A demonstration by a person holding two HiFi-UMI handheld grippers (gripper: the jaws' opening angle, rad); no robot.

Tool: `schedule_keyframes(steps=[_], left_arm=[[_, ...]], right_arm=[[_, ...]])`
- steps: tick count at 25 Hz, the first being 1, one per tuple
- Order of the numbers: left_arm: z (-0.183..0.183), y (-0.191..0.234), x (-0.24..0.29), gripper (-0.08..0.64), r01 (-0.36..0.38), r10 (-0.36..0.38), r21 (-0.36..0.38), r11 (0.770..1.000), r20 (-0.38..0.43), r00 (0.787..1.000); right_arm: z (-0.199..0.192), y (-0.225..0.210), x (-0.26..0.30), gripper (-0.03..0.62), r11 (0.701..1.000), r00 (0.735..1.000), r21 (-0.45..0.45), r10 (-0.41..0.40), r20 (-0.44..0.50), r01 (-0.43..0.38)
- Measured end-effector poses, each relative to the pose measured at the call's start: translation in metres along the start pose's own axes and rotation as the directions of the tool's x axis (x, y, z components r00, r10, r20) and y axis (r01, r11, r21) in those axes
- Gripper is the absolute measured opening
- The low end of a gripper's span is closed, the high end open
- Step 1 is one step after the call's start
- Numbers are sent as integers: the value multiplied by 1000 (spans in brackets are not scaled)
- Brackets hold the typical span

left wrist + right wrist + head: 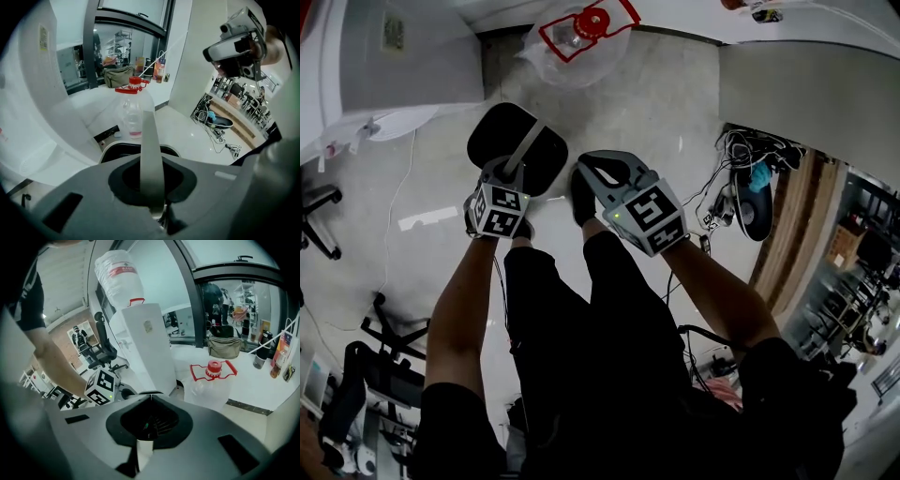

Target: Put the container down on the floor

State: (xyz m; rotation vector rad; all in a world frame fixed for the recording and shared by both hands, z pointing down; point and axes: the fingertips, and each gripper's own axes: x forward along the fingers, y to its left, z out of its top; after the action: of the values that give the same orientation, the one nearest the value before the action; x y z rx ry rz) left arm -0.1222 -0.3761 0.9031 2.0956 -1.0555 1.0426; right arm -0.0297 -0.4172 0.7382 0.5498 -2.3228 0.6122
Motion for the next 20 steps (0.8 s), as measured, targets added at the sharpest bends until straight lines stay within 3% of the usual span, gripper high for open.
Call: schedule_keyframes(steps=[5,13,20], left_arm=[[-1,1,30,29,19,-19,21,1000,-5,1000],[-1,12,74,29,31,-30,68,997,-3,1000],[6,23,104,29,35,-34,106,994,-12,999]], right_arm=[[-16,-11,15,9,1000,1000,27,10,-19,-10],[-41,-24,41,9,999,998,-5,38,-58,-38],[-63,-32,52,9,999,998,48,27,-63,-24]])
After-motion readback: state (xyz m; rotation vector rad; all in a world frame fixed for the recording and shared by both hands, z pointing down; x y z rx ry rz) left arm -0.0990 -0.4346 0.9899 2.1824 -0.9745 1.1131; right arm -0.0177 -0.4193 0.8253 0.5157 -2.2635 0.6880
